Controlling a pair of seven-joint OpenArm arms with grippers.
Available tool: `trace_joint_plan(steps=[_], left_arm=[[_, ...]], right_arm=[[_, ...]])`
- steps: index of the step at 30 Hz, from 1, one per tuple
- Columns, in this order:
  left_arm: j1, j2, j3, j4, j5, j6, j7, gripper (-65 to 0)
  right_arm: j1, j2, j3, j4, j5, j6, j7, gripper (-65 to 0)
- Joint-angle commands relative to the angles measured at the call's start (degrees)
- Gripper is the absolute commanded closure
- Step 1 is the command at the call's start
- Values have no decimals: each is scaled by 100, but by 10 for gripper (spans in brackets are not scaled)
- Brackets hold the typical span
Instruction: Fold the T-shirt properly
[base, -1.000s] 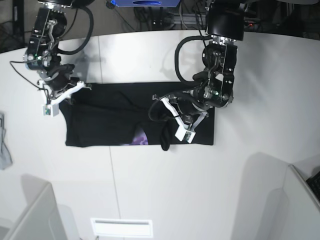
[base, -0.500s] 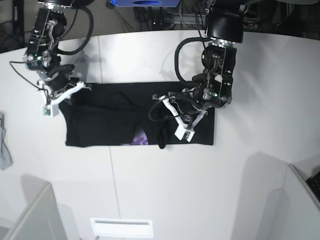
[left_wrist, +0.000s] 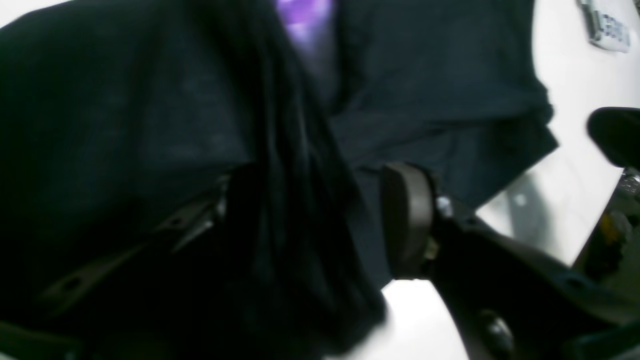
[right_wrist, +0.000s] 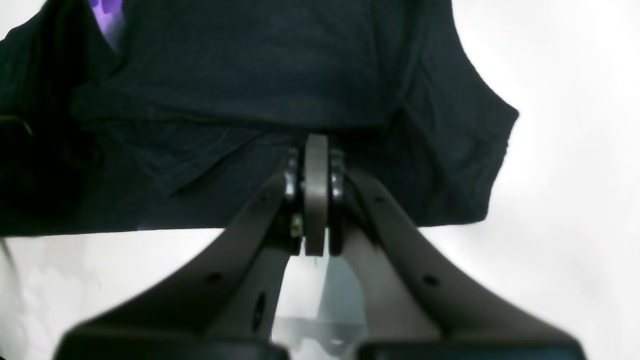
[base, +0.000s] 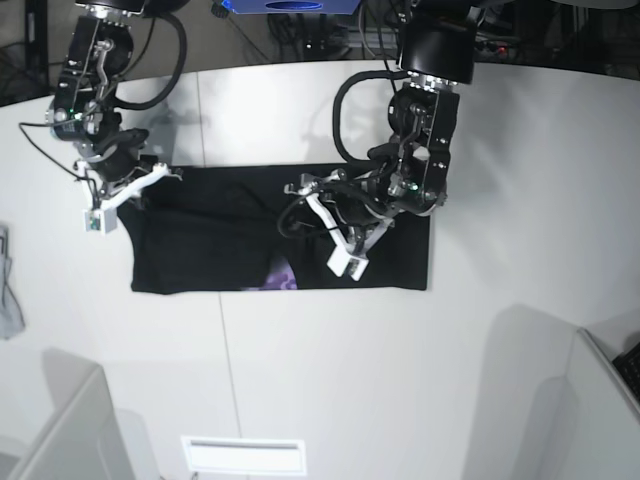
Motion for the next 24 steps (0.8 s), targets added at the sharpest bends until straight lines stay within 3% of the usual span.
trace_joint_plan(steps=[1,7,11,12,14,17,21,22,24], left_arm=[[-75,54,193,115,-113,-25,-64,-400],[-67,80,808,387,-113,-25,-64,-400],[127,10,412,1196,-473,-25,-55,-392],[250,-175,87,1451,-658,-25,24,-369],[434,-482,-643,1882,-1062,-25,305,-252],[716,-984,-1926,2189,-1625,-25,710,0],[1032,-1520,-3298,2180,-1810,-25,886,0],[1173,-1678,-3535,2180,-1810,-25,877,0],[1410,-1951,-3957,2180,-1810,-43,868,0]], right_arm=[[61,53,27,101,49,18,112,0],[79,79,53,101,49,18,112,0],[246,71,229,110,49,18,112,0],[316,53,335,119,49,18,77,0],[448,53,484,119,49,27,68,0],[659,79,537,66,49,27,-170,-3],[1186,88,563,-286,49,27,-706,-381],[1283,88,633,-400,49,45,-723,-425],[1512,71,757,-725,49,291,-732,-437]])
